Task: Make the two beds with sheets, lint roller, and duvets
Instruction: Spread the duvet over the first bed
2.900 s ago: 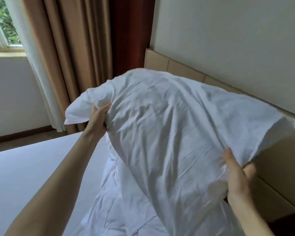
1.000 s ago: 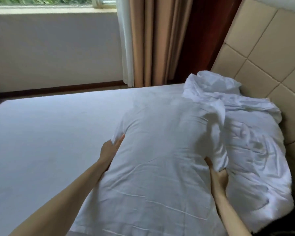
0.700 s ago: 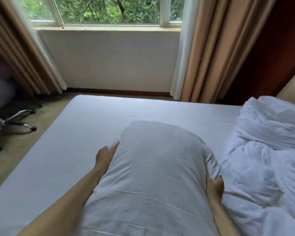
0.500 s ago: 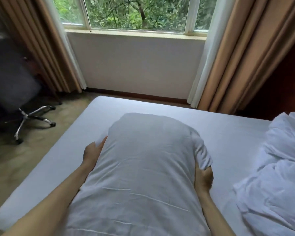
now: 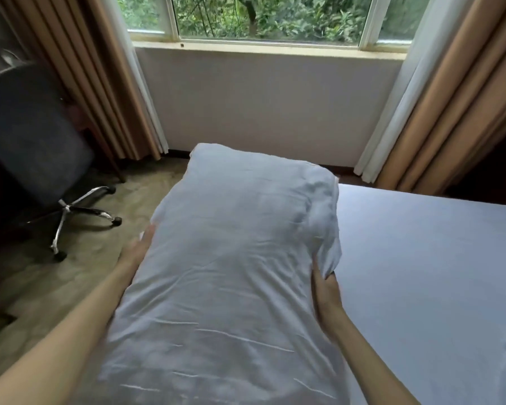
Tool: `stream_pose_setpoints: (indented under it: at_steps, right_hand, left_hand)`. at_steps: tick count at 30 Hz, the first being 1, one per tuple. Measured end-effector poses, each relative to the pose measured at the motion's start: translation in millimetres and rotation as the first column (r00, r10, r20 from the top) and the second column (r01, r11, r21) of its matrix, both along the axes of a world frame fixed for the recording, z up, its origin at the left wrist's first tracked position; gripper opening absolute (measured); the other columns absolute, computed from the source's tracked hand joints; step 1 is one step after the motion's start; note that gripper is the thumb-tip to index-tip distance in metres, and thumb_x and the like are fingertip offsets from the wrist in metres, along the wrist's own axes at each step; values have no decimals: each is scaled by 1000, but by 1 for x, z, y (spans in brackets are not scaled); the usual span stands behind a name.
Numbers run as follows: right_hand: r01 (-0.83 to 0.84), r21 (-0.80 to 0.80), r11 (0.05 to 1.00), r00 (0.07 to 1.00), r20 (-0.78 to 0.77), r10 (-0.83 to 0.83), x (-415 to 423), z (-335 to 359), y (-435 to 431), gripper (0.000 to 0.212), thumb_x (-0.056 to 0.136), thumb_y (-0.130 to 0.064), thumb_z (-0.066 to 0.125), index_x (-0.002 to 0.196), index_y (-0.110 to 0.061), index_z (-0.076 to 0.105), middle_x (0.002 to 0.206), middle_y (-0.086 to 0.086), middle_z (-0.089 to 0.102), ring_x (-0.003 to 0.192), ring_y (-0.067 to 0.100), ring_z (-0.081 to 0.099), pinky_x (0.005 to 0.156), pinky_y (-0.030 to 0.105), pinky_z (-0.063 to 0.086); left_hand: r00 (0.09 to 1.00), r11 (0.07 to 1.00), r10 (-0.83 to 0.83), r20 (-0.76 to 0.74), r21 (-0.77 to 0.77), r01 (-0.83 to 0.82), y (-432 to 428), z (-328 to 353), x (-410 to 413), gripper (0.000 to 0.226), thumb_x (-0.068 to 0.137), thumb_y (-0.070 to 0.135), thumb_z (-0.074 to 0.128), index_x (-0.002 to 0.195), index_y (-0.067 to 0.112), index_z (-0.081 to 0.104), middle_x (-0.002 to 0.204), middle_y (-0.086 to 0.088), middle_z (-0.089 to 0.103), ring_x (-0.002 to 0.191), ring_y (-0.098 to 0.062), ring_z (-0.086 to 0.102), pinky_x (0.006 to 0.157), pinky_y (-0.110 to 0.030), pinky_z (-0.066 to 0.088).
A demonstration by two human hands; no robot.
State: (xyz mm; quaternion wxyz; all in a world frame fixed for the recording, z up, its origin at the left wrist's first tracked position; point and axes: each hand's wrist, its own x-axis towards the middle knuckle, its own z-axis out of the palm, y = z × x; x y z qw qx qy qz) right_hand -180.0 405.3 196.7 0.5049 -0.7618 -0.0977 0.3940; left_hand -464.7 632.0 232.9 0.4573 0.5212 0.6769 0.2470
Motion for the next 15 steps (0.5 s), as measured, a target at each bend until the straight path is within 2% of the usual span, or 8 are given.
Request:
stream_pose_setpoints:
  at_steps: [2, 3, 5, 6, 8, 11, 13, 15]
  right_hand:
    - [-190, -164, 968, 978, -118, 172, -14, -23, 1, 61, 88, -46, 60, 127, 0, 54, 121, 16, 61, 109, 31, 60, 91, 46, 50]
    - [-261, -249, 933, 962, -144, 230, -19, -31, -3, 51, 90, -37, 60, 118, 5, 59, 114, 21, 62, 99, 29, 62, 80, 42, 51]
    - [-334, -377, 864, 942, -165, 292, -25, -47, -15, 28, 92, -29, 57, 95, -2, 55, 85, 15, 52, 74, 18, 53, 70, 30, 36]
    - [-344, -410, 845, 938, -187, 292, -26, -54, -21, 20, 93, -26, 55, 94, -7, 50, 82, 10, 47, 73, 18, 45, 73, 29, 32]
    - [-371, -455, 809, 927, -230, 296, -23, -63, -32, 22, 94, -26, 53, 103, -6, 54, 92, 11, 52, 83, 20, 41, 76, 32, 33]
    - [-329, -497, 803, 942, -237, 239, -11, -65, -47, 37, 94, -27, 54, 122, -3, 52, 102, 11, 50, 89, 22, 44, 78, 33, 34]
    - [-267, -491, 829, 963, -157, 217, 5, -60, -60, 28, 94, -23, 53, 115, -5, 58, 95, 8, 49, 85, 21, 45, 75, 32, 34]
    - [-174, -455, 873, 984, -47, 171, 28, -53, -76, 18, 94, -19, 53, 106, -9, 61, 93, 6, 54, 84, 21, 47, 73, 30, 35]
  left_hand:
    - [997, 986, 15, -72, -164, -26, 11, -43, -36, 45, 89, 45, 57, 97, 1, 60, 109, -19, 60, 91, -28, 56, 82, -37, 46]
    - [995, 975, -1, -96, -223, -21, 10, -64, -50, 31, 91, 28, 60, 94, -3, 59, 108, -22, 59, 85, -28, 53, 76, -38, 45]
    - [981, 958, -89, -175, -286, 36, 0, -92, -60, 14, 93, 13, 56, 85, 2, 58, 92, -18, 57, 75, -24, 48, 67, -35, 40]
    - [967, 954, -144, -209, -289, 80, -8, -99, -55, 21, 93, 11, 53, 72, 9, 52, 77, -11, 50, 68, -21, 43, 61, -31, 33]
    - [921, 944, -277, -276, -257, 206, -23, -112, -34, 36, 90, 8, 48, 59, 19, 35, 60, -3, 35, 56, -16, 32, 53, -29, 19]
    - [858, 887, -437, -269, -285, 363, -53, -114, 15, 20, 86, 10, 49, 68, 17, 47, 67, -2, 46, 62, -19, 43, 57, -29, 27]
    - [845, 864, -489, -217, -258, 433, -71, -118, 50, 9, 88, 12, 51, 89, 9, 59, 84, -9, 57, 80, -26, 54, 67, -31, 38]
    - [808, 822, -561, -179, -232, 520, -92, -109, 92, 10, 89, 11, 48, 91, 8, 58, 86, -10, 58, 82, -25, 54, 68, -30, 39]
